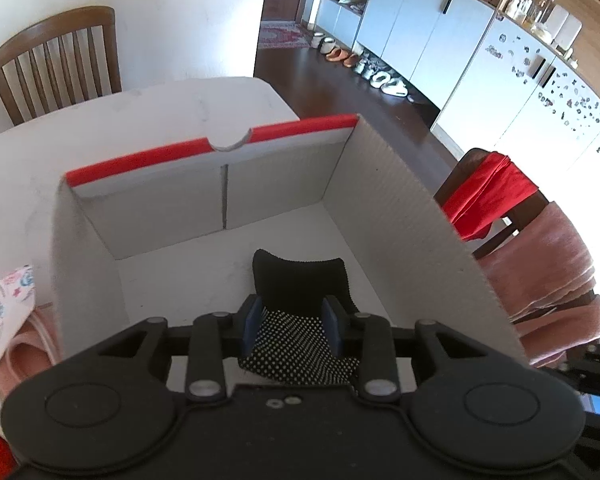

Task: Organize objects
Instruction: 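Carry the black dotted glove into the box and open the left gripper, then move the left gripper to the blue booklet and grasp it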

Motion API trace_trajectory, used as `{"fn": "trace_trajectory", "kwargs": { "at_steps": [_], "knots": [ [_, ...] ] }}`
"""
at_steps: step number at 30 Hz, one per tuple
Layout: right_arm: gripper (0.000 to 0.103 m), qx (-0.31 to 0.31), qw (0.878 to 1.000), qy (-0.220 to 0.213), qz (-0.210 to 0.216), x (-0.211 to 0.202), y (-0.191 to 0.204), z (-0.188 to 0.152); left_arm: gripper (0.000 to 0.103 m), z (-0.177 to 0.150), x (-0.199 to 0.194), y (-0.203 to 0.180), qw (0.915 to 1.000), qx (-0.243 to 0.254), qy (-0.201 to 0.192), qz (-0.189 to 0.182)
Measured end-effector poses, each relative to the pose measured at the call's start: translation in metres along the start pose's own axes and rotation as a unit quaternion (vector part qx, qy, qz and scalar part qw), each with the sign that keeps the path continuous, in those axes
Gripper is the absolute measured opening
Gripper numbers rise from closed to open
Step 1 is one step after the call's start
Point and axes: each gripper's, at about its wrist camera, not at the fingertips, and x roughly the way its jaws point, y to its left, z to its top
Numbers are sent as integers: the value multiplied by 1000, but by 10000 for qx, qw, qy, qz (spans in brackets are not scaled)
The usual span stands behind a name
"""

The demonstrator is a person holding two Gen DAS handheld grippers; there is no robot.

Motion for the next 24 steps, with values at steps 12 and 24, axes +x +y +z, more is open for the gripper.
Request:
{"fn": "trace_trajectory", "kwargs": {
  "at_steps": [12, 24],
  "knots": [
    [2, -61, 10000, -9, -69, 0, 2, 0, 32, -10, -56, 1, 9991, -74, -410, 4],
    [2, -114, 9999, -23, -123, 0, 4, 0, 44, -33, -102, 16, 9963, -271, -791, 182]
  ]
}}
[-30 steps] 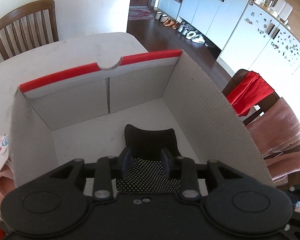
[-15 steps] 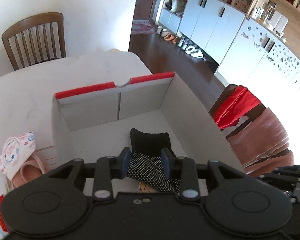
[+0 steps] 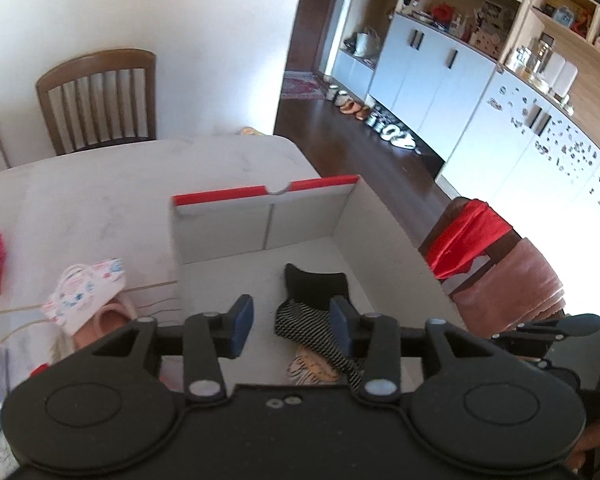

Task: Organize objects
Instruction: 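Move the left gripper to the blue booklet and grasp it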

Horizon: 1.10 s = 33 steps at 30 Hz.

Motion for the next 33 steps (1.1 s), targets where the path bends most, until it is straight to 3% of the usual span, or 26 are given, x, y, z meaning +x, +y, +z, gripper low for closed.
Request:
{"fn": "trace_trajectory", "kwargs": {
  "at_steps": [12, 14, 22, 33],
  "knots": [
    [2, -45, 10000, 19, -34, 0, 2, 1, 67, -26, -40, 66, 9964, -470, -201, 672],
    [2, -38, 10000, 20, -36, 0, 2, 1, 77, -30, -45, 77, 9949, -552, -239, 810],
    [2, -70, 9999, 66, -101, 0, 4, 2, 98, -36, -62, 121, 9874, -796, -461, 1287],
    [3, -53, 9998, 124, -173, 2, 6, 2, 101, -50, -49, 195, 9755, -944, -401, 1948]
  ]
}}
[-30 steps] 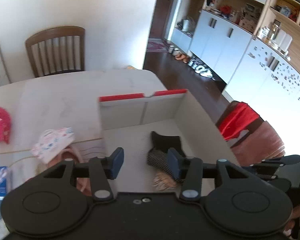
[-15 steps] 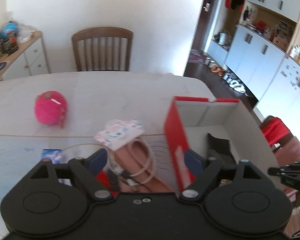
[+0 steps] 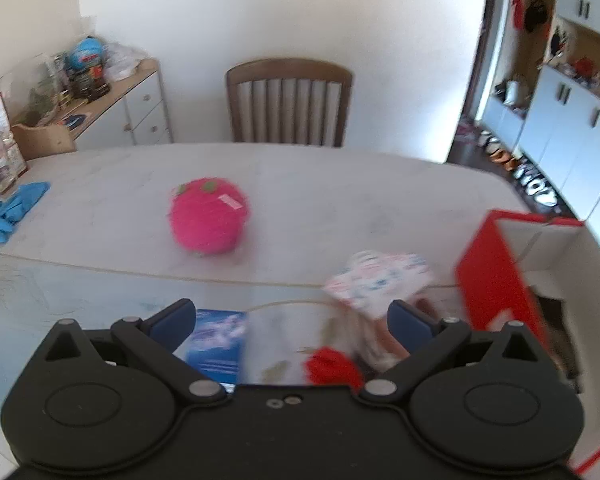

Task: Organize objects
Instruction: 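Move the left gripper to the blue booklet and grasp it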

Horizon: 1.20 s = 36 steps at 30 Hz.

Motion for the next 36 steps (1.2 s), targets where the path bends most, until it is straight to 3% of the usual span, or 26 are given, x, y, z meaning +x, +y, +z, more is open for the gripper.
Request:
{"fn": "trace_trajectory", "kwargs": {
  "at_steps": [5, 8, 21, 28, 36],
  "knots": [
    [3, 22, 10000, 35, -51, 0, 2, 2, 101, -10, 32, 30, 9993, -10, 233, 291],
    [3, 54, 9999, 58, -82, 0, 2, 2, 101, -18, 51, 45, 9990, -86, 344, 283],
    [4, 126, 9997, 117, -188, 1, 4, 4, 101, -42, 103, 47, 9963, 18, 781, 351],
    [4, 125, 9997, 127, -194, 2, 4, 4, 87, -45, 107, 49, 9966, -81, 775, 254],
    [4, 118, 9997, 137, -192, 3, 5, 4, 55, -44, 101, 47, 9970, -224, 715, 199]
  ]
}}
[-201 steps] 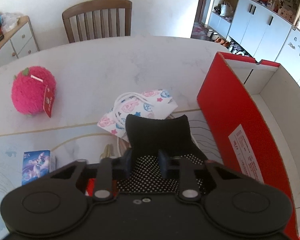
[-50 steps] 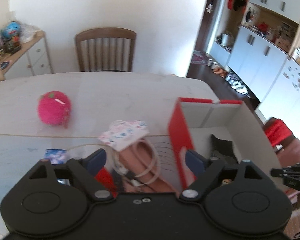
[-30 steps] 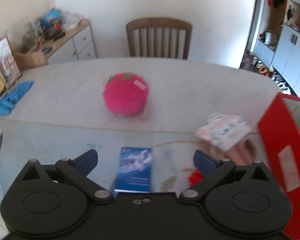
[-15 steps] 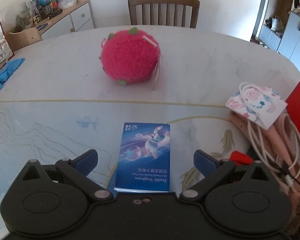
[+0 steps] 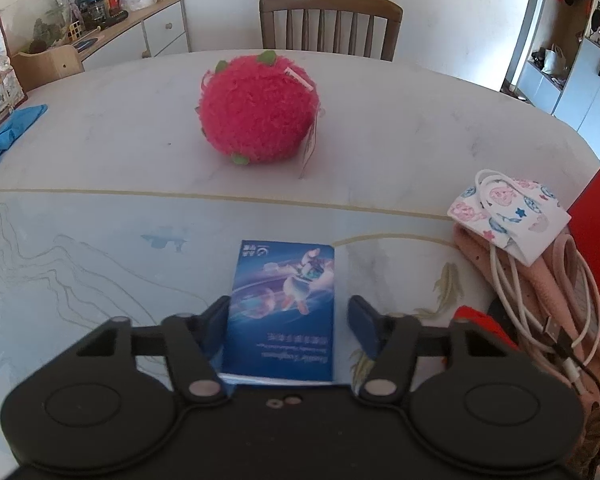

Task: Organize objects
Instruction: 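Move the left gripper to the blue booklet and grasp it, then carry the blue booklet into the box and lower it onto the glove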

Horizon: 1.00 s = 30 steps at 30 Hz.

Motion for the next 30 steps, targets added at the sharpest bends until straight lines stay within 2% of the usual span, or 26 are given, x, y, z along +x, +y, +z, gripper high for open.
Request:
{"fn": "trace_trajectory", "kwargs": {
  "at_steps": [1, 10, 14, 18, 30],
  "knots": [
    [4, 3, 10000, 3, 4, 0, 0, 0, 49, 0, 0, 0, 10000, -18, 1, -9],
    [4, -18, 10000, 2, 6, 1, 1, 0, 49, 2, -20, -6, 9999, -93, -68, 33],
    [4, -9, 10000, -6, 25, 2, 0, 0, 49, 5, -38, -13, 9998, -65, -174, -69],
    [4, -28, 10000, -36, 48, 2, -1, -1, 49, 9, -55, -25, 9999, -10, -158, -47],
    [3, -33, 9997, -122, 190, 2, -6, -2, 49, 11, -111, -73, 9985, 338, -299, -312]
  ]
}}
